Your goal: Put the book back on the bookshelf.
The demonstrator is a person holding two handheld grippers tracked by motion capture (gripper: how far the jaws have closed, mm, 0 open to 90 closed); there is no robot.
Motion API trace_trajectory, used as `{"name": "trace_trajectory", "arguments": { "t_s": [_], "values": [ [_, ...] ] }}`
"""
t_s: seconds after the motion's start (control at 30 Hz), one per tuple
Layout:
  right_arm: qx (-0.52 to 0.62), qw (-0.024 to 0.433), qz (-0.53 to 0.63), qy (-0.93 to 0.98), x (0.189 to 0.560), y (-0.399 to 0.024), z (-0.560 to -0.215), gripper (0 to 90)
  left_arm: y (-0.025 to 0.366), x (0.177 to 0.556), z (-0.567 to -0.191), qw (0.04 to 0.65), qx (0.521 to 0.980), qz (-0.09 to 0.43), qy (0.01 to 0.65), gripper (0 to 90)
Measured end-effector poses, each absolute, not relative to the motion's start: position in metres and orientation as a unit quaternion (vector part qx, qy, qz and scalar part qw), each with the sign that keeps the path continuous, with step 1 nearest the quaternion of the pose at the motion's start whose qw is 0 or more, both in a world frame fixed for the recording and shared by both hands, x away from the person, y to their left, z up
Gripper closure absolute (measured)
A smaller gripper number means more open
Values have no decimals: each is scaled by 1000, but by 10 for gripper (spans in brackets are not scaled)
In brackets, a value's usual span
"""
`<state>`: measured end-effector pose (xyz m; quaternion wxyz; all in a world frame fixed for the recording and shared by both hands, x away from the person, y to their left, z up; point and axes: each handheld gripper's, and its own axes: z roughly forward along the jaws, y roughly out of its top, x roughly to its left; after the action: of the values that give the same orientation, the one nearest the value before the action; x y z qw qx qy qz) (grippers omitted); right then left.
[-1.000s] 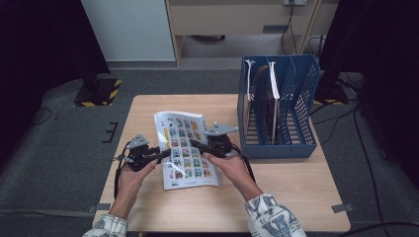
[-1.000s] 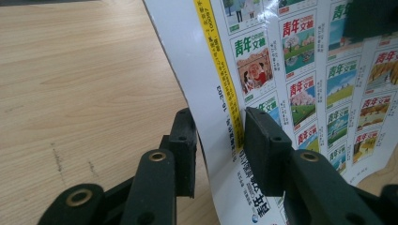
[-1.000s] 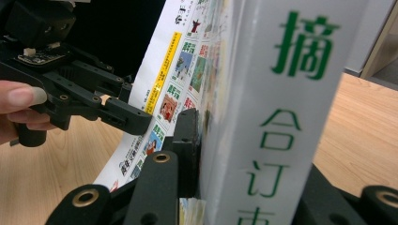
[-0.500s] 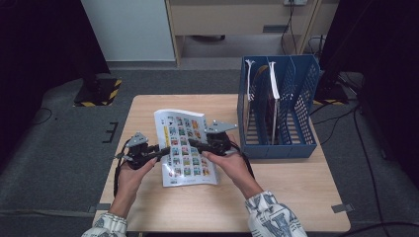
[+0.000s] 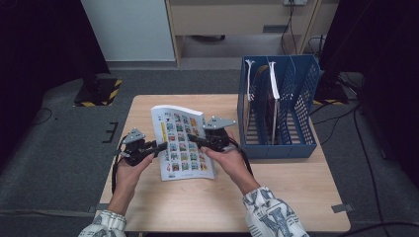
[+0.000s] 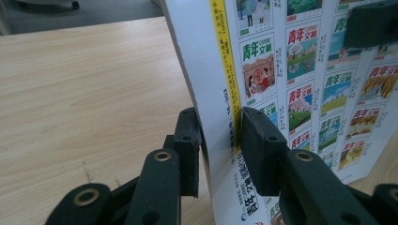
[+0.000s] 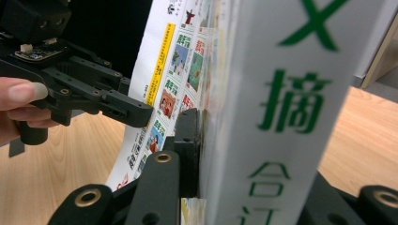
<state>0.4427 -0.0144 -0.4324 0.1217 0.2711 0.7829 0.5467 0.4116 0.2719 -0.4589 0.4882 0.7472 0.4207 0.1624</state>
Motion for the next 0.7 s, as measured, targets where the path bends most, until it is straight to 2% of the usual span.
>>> {"name": "trace_trajectory", "arguments": {
  "t_s": [0.7],
  "values": [
    [268,155,566,764,462,-15,-430,730,264,433,-446,478,743,209,421,698]
  ]
}}
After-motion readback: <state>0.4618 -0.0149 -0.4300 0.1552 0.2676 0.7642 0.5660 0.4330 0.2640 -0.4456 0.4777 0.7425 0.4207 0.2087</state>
